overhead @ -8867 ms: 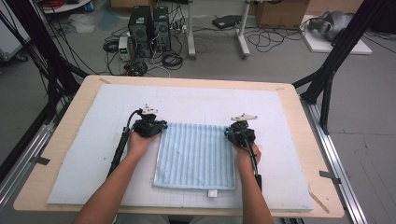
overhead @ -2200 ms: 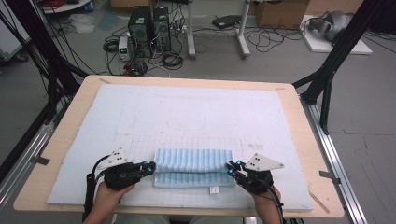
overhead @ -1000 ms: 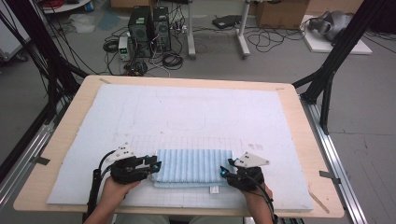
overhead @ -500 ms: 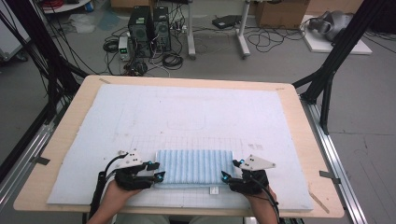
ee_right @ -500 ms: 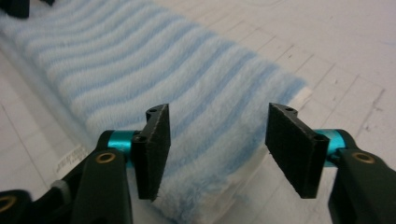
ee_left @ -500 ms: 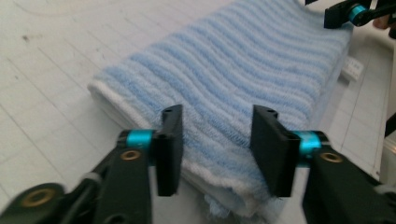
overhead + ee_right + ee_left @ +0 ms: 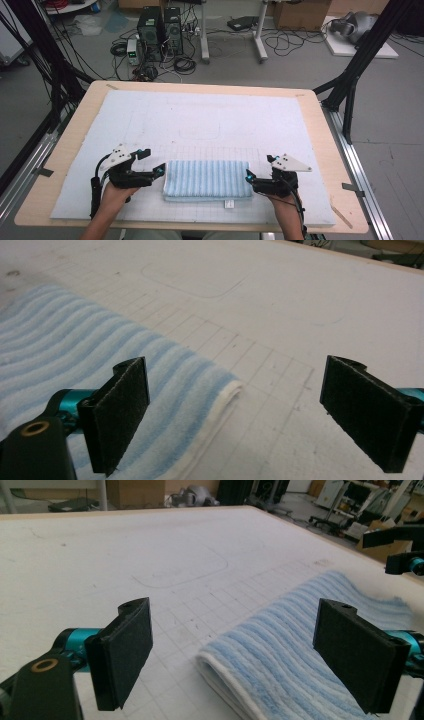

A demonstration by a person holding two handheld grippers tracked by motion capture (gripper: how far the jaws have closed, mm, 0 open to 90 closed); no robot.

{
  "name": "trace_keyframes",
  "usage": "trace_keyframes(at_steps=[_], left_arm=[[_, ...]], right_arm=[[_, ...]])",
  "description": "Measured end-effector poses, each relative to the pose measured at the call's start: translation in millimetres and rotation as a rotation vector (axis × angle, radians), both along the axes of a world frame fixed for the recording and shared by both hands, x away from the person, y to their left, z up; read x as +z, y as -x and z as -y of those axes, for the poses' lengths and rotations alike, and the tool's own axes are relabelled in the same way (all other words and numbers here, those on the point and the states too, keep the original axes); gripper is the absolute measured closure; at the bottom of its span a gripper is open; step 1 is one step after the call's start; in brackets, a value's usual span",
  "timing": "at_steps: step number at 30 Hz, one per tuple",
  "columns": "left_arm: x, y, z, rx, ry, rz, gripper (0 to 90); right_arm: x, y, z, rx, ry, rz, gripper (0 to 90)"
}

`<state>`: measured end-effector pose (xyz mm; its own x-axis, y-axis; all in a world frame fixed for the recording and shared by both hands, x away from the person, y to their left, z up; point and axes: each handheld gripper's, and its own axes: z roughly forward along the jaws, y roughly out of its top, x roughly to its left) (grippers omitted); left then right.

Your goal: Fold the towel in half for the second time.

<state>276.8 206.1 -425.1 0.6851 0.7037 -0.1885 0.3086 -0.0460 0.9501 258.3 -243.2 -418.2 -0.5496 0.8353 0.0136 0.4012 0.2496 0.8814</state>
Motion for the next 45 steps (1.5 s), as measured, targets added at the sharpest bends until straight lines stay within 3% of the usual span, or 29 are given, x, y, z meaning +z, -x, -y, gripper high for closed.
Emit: trace_keyframes(at_steps=[3,5,11,19,28,45], left_arm=[[1.3,0.1,-5.0,0.031,-0.005,0.077,16.4],[2.1,-0.2,-8.1,0.053,-0.006,0.102,16.4],[4.7,-2.3,-17.8,0.087,-0.018,0.060,16.2],[7.8,0.1,-31.5,0.113,0.003,0.067,16.2],[11.7,6.4,-42.1,0.134,-0.001,0.079,16.2],[10.5,6.2,-42.1,0.123,-0.012,0.069,16.2]], right_arm=[[2.6,-0.4,6.3,-0.013,-0.001,0.014,11.6],[3.6,-0.2,10.2,-0.025,0.005,0.014,11.5],[5.6,2.1,25.9,-0.068,0.013,0.021,11.5],[7.2,8.6,44.0,-0.107,-0.006,0.043,11.4],[10.2,15.1,44.8,-0.113,0.002,0.055,11.3],[11.6,15.2,45.4,-0.108,0.002,0.057,11.3]])
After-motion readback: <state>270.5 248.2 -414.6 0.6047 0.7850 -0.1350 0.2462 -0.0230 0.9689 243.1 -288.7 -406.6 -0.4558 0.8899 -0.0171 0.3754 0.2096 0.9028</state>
